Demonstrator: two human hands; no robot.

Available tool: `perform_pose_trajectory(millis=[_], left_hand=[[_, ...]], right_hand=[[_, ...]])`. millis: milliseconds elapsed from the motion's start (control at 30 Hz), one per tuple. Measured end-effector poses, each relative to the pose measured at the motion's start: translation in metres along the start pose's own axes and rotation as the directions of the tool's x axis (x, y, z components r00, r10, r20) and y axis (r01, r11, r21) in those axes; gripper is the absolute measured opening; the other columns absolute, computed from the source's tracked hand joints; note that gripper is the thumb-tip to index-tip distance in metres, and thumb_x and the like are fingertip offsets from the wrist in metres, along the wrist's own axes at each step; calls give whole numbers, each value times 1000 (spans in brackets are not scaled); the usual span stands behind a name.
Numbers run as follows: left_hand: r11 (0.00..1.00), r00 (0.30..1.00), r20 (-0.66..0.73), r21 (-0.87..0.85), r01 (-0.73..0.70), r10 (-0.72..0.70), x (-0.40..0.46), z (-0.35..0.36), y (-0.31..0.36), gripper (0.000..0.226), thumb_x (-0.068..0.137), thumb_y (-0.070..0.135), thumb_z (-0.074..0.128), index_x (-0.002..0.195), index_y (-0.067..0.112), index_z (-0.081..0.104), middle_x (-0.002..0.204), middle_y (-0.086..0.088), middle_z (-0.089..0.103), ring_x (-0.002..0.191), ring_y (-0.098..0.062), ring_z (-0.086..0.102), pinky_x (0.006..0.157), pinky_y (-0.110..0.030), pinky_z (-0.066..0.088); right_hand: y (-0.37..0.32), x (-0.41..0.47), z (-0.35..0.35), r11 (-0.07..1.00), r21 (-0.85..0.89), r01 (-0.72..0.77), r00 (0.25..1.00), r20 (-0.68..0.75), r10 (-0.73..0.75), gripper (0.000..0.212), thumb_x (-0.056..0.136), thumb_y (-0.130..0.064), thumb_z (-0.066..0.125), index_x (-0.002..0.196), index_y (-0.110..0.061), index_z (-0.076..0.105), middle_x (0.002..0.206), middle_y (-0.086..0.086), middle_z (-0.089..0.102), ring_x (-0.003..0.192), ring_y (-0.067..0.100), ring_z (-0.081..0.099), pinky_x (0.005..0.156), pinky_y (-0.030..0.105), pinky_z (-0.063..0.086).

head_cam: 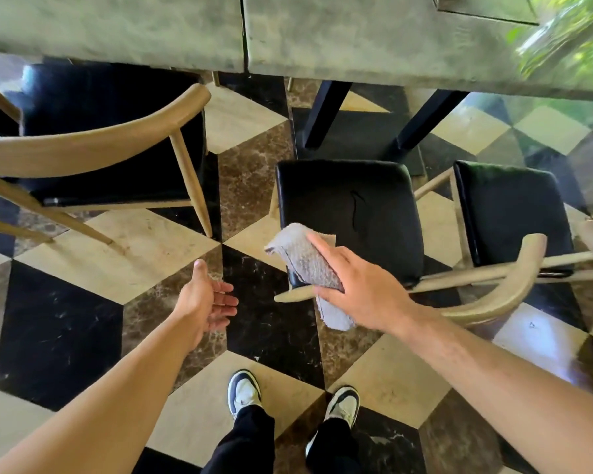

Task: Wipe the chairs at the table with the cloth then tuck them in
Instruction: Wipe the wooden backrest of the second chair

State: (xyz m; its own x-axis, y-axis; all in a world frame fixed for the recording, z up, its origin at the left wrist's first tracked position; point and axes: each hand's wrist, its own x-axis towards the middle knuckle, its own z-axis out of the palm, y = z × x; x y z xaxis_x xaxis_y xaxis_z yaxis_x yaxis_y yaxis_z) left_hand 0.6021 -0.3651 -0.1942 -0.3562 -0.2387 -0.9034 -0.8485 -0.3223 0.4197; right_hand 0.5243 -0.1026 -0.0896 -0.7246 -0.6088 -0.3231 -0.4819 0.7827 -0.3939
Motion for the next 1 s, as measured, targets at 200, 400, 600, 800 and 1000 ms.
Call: perform_pose_trajectory(millis=[200, 400, 600, 800, 1000], left_hand=[[921, 899, -207, 145, -361, 385, -28, 27, 22, 61, 105, 48, 30, 85, 8, 71, 80, -16, 72, 71, -29, 68, 61, -37, 52], [316, 400, 108, 444, -838, 910, -90, 131, 69, 44, 103, 31, 41, 67, 12, 57, 61, 0, 58, 58, -11, 55, 55, -28, 40], [268, 448, 261, 516, -814, 855, -86, 217, 68, 46, 104, 33, 41, 72, 6, 59, 68, -7, 63, 65, -22, 58, 63, -42, 46], [251, 484, 173, 681, -688, 858, -74, 227, 59, 54, 104, 43, 33, 67, 11, 55, 64, -2, 60, 58, -15, 54, 56, -38, 41], [216, 551, 128, 829, -516, 825, -76, 232, 59, 55, 107, 40, 37, 59, 16, 49, 54, 2, 48, 50, -12, 41, 50, -32, 26]], right_hand=[[58, -69, -27, 961, -174, -213, 972, 60, 226, 80, 81, -91, 4, 100, -30, 51, 86, -15, 61, 76, 11, 61, 56, 23, 40], [106, -52, -66, 840, -217, -498, 694, 482, 536, 76, 97, -77, 15, 118, -32, 73, 116, -1, 69, 110, 24, 64, 87, 38, 47], [69, 1, -34, 822, 258, -507, 723, 647, 242, 49, 103, -63, 32, 114, -28, 65, 121, 1, 65, 117, 23, 57, 95, 33, 37], [108, -16, -36, 881, 325, -342, 717, 697, 21, 67, 103, -67, 20, 145, -29, 55, 143, 3, 60, 127, 20, 53, 111, 36, 32], [229, -38, -86, 976, -116, -184, 524, 829, 197, 67, 97, -75, 26, 113, -27, 71, 110, -5, 64, 91, 14, 57, 90, 36, 37]])
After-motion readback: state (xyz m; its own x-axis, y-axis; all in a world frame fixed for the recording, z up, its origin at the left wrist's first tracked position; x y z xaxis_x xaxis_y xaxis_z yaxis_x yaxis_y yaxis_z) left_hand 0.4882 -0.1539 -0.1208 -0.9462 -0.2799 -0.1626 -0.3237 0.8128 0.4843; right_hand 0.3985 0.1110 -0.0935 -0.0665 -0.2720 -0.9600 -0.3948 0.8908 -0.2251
